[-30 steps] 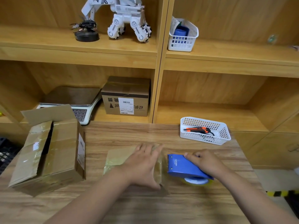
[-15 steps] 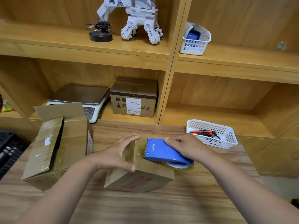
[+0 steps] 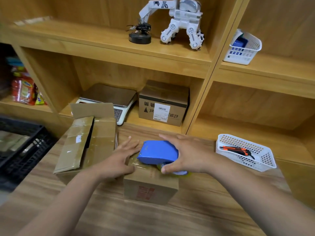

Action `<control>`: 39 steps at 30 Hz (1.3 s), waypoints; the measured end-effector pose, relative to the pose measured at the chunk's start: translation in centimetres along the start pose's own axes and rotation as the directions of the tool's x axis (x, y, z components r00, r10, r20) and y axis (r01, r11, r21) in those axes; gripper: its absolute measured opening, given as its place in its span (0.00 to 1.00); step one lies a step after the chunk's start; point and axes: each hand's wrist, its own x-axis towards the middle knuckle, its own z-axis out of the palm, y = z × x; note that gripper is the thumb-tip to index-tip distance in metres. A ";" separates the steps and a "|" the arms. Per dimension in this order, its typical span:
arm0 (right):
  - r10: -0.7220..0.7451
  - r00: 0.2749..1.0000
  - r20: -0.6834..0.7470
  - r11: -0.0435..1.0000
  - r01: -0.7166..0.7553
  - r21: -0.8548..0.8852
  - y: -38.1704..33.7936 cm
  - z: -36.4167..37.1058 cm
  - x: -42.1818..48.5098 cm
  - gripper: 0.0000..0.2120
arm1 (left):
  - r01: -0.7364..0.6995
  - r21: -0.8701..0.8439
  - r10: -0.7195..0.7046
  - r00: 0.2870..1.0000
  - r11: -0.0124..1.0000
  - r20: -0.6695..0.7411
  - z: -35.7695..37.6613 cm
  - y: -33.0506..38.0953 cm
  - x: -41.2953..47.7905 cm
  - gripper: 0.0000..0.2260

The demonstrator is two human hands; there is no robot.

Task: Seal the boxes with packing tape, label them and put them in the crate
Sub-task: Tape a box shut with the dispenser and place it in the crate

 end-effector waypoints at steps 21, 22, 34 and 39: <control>-0.073 0.995 0.065 0.992 0.080 -0.096 8.1 -3.2 -3.8 0.36 | -0.008 0.127 0.003 0.999 0.992 0.034 0.7 -3.8 -0.5 0.40; -0.060 0.997 0.055 0.993 0.065 -0.098 9.0 -3.2 -4.3 0.37 | -0.008 0.121 0.003 0.999 0.993 0.035 0.8 -3.9 -0.4 0.39; 0.007 0.999 0.033 0.990 -0.002 -0.140 13.1 1.3 -6.2 0.36 | 0.021 0.099 -0.028 0.997 0.995 0.068 0.9 -3.2 -0.3 0.40; -0.012 0.999 0.031 0.989 0.016 -0.147 13.2 3.1 -5.4 0.34 | 0.031 0.072 -0.036 0.997 0.997 0.065 0.9 -2.5 -0.5 0.40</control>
